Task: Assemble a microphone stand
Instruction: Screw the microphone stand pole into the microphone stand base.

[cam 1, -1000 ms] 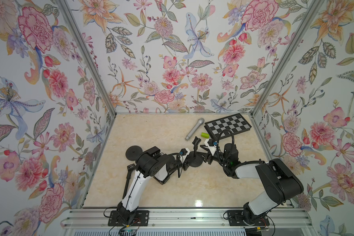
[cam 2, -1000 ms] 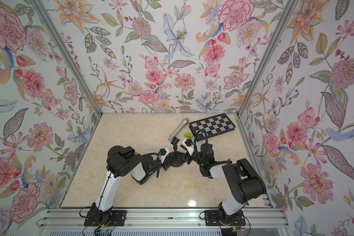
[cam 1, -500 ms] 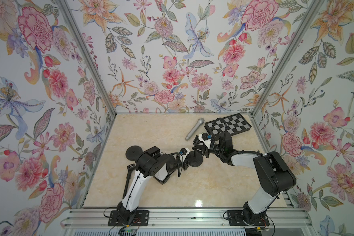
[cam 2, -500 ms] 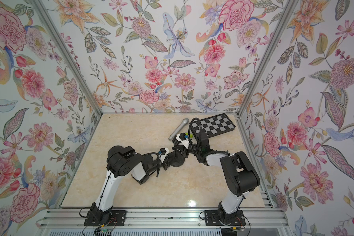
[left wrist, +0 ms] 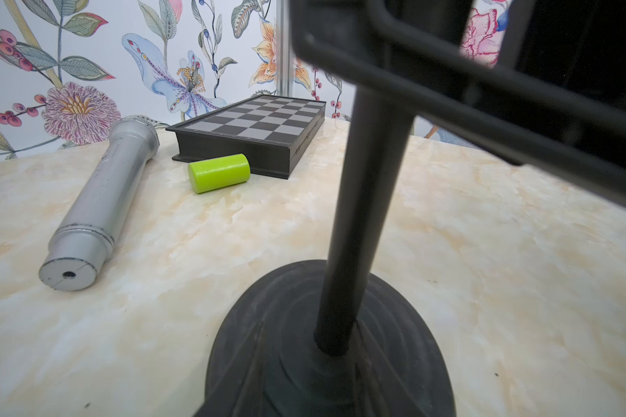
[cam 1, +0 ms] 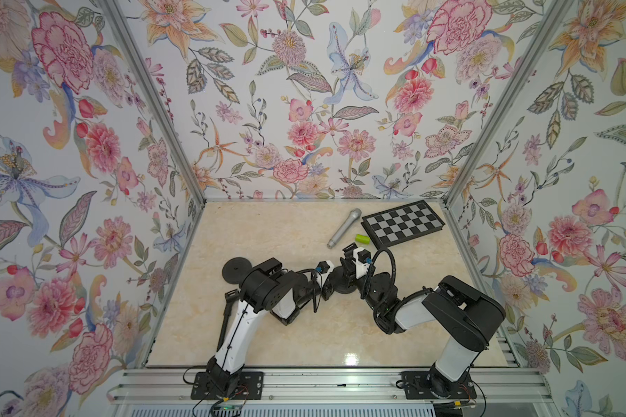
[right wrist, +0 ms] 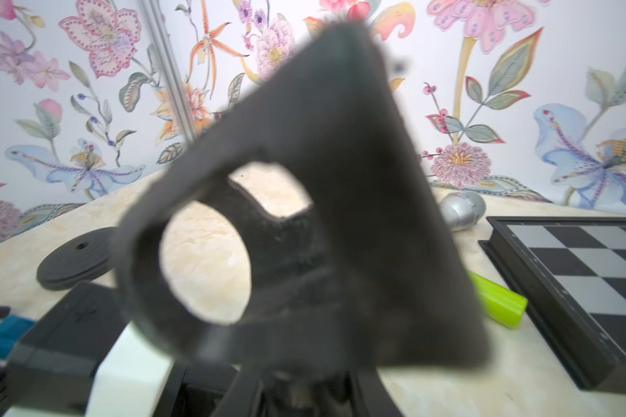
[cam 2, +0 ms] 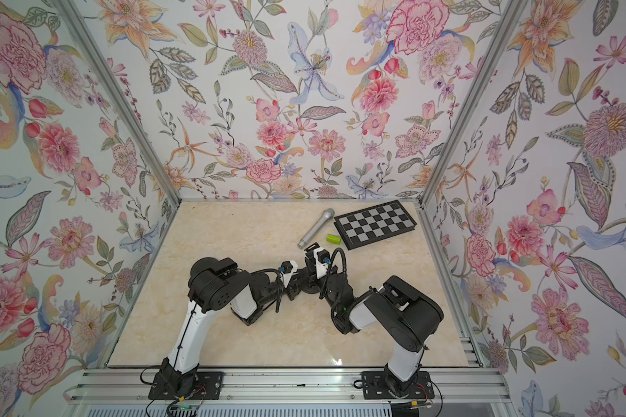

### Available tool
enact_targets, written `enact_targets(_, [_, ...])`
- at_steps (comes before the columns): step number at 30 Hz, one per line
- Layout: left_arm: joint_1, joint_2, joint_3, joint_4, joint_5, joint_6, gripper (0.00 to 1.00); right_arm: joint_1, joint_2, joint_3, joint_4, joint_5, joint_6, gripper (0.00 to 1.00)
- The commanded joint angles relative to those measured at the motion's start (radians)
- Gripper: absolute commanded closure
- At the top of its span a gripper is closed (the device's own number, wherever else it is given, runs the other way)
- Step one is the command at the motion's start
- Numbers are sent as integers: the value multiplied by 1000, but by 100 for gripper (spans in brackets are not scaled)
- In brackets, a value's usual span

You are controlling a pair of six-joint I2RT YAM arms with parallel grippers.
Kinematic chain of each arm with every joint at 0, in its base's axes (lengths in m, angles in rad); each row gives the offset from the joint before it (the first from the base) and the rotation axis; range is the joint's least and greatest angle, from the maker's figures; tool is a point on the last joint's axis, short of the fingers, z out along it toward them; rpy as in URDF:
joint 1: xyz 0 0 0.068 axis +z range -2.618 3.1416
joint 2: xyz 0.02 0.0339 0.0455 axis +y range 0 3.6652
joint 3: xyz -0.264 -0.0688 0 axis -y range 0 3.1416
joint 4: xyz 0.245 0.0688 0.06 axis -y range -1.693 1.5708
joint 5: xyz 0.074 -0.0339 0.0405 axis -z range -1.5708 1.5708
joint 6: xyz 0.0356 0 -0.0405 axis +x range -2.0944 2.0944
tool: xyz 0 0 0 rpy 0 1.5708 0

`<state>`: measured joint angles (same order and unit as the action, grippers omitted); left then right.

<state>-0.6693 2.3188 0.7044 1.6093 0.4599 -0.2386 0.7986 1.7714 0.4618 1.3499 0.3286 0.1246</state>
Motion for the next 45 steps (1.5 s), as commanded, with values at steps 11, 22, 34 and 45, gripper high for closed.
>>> enact_targets(11, [20, 92, -46, 232, -92, 2, 61, 10, -85, -61, -157, -164, -98, 64])
enact_targets(22, [25, 101, -46, 231, -95, -13, 60, -351, -268, -20, -424, -979, -325, 50])
enact_targets(34, [25, 101, -43, 231, -91, -12, 60, -459, -66, 145, -298, -1251, -284, 50])
enact_targets(45, [25, 100, -48, 231, -88, 0, 60, -453, -12, 231, -307, -1263, -258, 60])
